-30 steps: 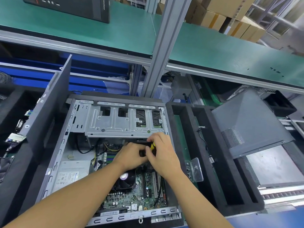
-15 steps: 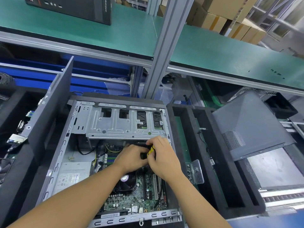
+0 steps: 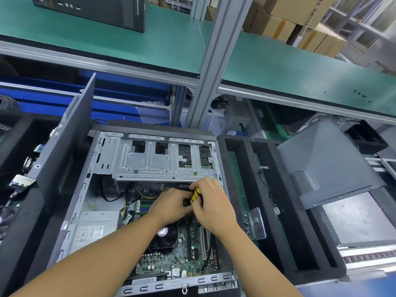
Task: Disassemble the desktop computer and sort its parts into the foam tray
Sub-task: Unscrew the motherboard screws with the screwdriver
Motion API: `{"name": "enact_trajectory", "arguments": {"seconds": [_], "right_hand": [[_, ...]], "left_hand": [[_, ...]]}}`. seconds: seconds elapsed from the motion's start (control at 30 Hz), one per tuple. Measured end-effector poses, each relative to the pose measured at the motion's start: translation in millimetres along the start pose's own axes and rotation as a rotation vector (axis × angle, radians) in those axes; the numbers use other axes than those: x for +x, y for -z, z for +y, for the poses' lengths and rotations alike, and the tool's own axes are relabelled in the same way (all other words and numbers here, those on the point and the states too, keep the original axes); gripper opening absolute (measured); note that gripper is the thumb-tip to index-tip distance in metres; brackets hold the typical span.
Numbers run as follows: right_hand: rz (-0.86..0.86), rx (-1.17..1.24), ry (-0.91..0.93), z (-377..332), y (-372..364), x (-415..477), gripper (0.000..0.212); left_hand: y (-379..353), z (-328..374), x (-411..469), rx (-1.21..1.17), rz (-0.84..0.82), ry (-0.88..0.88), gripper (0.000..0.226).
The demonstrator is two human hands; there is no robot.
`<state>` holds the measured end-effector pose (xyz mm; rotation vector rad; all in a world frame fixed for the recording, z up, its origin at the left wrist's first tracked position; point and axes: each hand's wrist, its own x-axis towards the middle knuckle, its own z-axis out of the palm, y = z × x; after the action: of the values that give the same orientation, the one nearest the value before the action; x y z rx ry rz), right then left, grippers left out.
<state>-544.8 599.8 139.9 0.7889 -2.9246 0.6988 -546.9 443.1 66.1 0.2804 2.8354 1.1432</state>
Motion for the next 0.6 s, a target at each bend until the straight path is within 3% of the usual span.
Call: {"name": "enact_trajectory", "arguments": {"seconds": [0.27,0.43,0.6], "right_hand": [[-0.048,-0.041,-0.053,0.5,-3.3,0.2,0.021],[-0.052,0.007,-0.073,1.9,-3.2,-2.0,0.019],[-0.027,0.041,-0.069,1.7,-1.5,-2.3,0.019]], "left_hand": [[-2.1,-5.1,3.3,-0.025,-0.072,0.039,0.004],[-6.7,-6.7,4.9,0.079,-0.105,0.060,0.019],[-5.3,-1.7,7.4,0.300,-0.246,0.171,0.032]]}}
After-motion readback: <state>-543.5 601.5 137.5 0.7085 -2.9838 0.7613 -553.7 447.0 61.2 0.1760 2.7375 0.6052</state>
